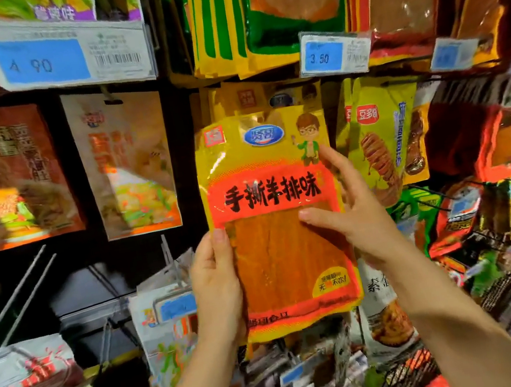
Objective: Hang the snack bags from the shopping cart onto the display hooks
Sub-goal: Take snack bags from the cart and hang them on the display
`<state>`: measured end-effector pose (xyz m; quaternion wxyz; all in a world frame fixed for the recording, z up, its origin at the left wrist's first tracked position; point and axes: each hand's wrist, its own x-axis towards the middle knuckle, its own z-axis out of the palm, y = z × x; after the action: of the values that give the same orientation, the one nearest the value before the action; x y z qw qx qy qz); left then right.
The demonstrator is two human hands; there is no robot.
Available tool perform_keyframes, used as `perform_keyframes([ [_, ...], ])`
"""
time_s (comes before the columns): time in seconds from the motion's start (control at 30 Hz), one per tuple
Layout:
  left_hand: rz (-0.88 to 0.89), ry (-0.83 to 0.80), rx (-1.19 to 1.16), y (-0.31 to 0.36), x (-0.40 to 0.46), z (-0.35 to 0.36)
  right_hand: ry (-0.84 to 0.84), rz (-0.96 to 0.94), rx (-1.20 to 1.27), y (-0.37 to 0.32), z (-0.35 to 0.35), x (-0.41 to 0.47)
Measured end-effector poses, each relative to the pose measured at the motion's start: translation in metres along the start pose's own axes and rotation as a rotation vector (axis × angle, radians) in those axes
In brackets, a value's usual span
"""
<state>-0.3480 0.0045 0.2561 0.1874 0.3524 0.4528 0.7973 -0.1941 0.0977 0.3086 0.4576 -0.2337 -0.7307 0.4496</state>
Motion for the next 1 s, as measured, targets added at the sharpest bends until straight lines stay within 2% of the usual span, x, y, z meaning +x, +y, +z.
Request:
perform_keyframes([
  [0.2,0.014,-0.203,0.020,-0.015,-0.005,0.028,0.114,0.060,0.160,0.013,-0.034,-0.010],
  [0.37,0.061,-0.384,-0.009,-0.014,-0.002,0.028,0.175,0.023,0.205,0.010,-0.040,-0.003],
  [0.47,0.055,-0.352,0.039,-0.010,0.002,0.012,0.194,-0.030,0.158,0.002,-0.040,0.008],
  [0.53,0.170,-0.230,0.260,-0.012,0.005,-0.004,0.206,-0.069,0.133,-0.003,-0.043,0.016],
  [0.6,0.407,-0.107,0.708,-0.019,0.009,-0.024,0.192,-0.100,0.119,-0.004,-0.046,0.022],
  [0.67,0.631,-0.069,1.103,-0.036,0.013,-0.044,0.179,-0.109,0.153,-0.001,-0.048,0.025],
  [0.73,0.755,-0.029,1.356,-0.053,0.014,-0.059,0.177,-0.113,0.195,0.004,-0.050,0.025],
  [0.83,0.886,-0.001,1.537,-0.066,0.014,-0.069,0.166,-0.129,0.209,0.009,-0.053,0.025],
  [1.0,0.974,0.033,1.593,-0.073,0.018,-0.070,0.146,-0.156,0.215,0.014,-0.058,0.024],
])
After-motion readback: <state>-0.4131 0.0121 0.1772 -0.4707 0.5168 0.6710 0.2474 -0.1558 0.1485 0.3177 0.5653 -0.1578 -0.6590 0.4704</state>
